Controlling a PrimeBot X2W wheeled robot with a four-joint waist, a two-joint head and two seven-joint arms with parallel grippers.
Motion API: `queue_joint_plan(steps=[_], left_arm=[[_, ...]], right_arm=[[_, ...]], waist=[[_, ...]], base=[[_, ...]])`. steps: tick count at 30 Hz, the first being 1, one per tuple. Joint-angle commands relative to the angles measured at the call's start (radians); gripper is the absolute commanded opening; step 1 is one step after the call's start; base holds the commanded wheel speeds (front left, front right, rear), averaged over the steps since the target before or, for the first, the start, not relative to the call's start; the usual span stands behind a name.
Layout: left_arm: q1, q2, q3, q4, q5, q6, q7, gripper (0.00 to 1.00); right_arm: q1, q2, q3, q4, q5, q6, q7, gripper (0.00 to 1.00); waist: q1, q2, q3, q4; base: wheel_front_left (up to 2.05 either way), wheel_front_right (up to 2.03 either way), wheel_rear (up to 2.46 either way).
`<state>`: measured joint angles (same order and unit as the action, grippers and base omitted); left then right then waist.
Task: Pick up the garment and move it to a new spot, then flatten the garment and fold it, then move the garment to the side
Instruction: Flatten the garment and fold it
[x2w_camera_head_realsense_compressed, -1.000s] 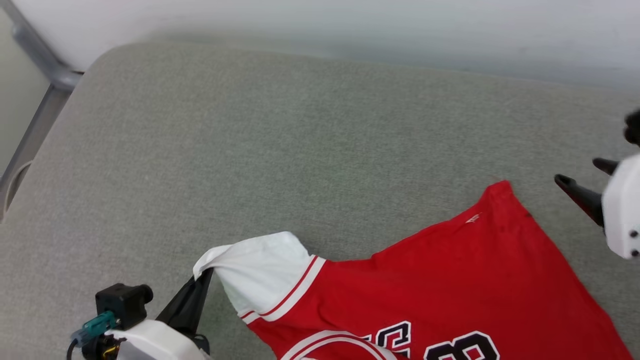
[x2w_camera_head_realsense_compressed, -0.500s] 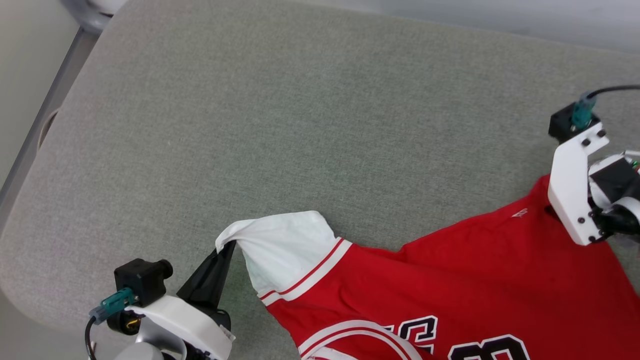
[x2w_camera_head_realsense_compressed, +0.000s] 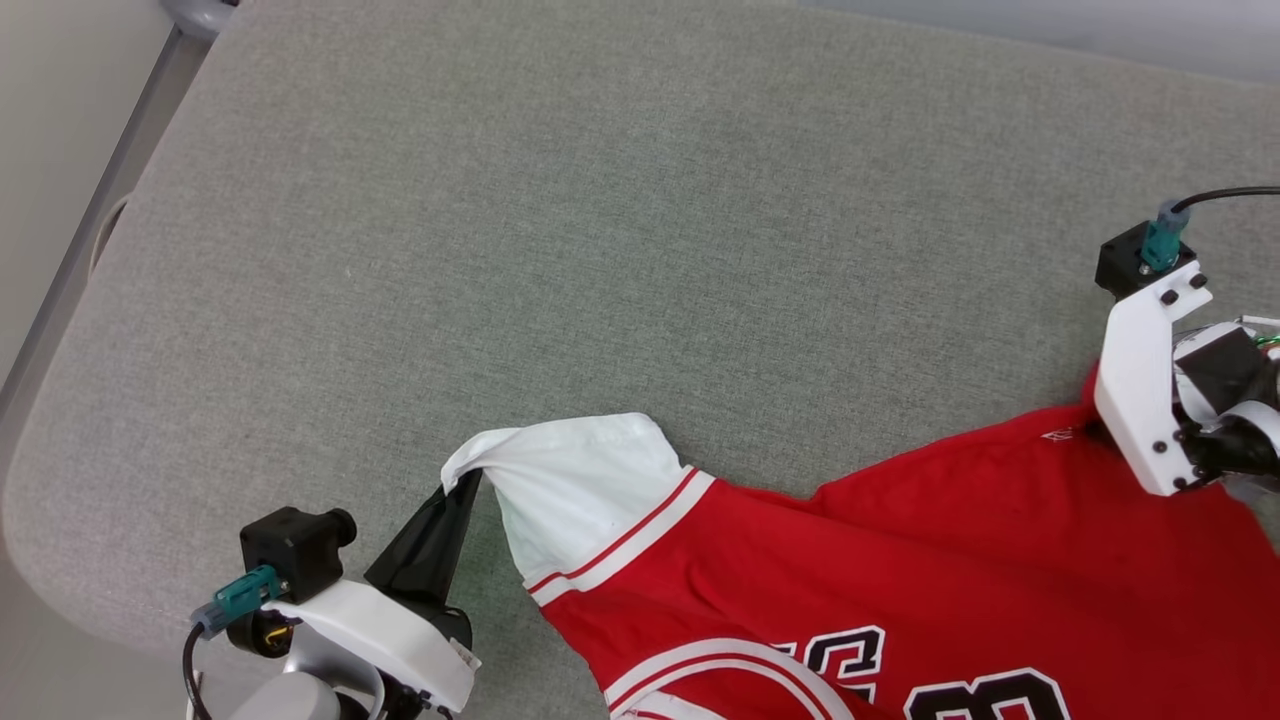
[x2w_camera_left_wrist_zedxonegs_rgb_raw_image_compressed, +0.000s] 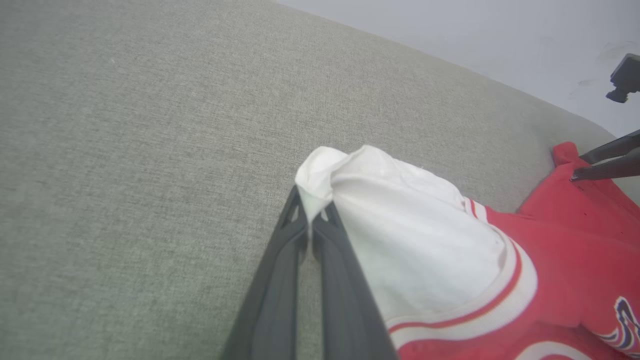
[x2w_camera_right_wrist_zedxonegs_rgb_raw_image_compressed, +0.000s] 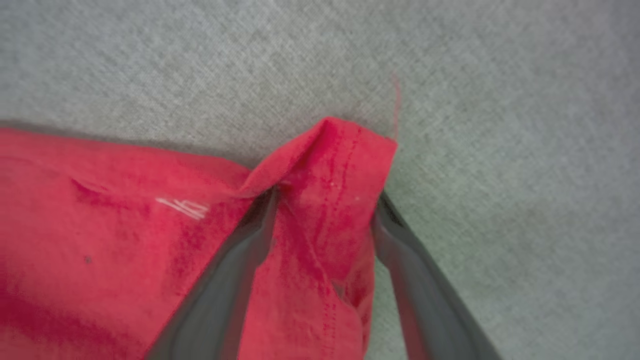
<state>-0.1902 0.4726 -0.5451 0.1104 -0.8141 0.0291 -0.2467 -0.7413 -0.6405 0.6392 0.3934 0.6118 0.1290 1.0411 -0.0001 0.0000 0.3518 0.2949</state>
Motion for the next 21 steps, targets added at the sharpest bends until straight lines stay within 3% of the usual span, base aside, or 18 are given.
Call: queue_joint_plan(steps=[1, 10, 21], left_arm=[[0.001, 0.003, 0.004, 0.003, -0.002, 0.001, -0.006, 0.00], [0.037, 0.024, 0.014, 0.001, -0.005, 0.020, -0.002, 0.00], [0.069, 0.086, 0.065, -0.100, 0.023, 0.084, -0.006, 0.00]], right_arm=[[0.061, 0.031, 0.048, 0.039, 0.014, 0.003, 0.000, 0.00], [-0.023, 0.028, 0.012, 0.013, 0.068, 0.001, -0.234, 0.00], [0.065, -0.025, -0.095, -0.123, 0.123, 0.001, -0.492, 0.00]], waist=[[0.0001, 0.0000, -0.008, -0.005], [0.0001, 0.0000, -0.102, -0.046], [0.0001, 0.0000, -0.228, -0.111]], base=[[0.00, 0.00, 0.00], [0.00, 0.00, 0.00], [0.00, 0.00, 0.00]])
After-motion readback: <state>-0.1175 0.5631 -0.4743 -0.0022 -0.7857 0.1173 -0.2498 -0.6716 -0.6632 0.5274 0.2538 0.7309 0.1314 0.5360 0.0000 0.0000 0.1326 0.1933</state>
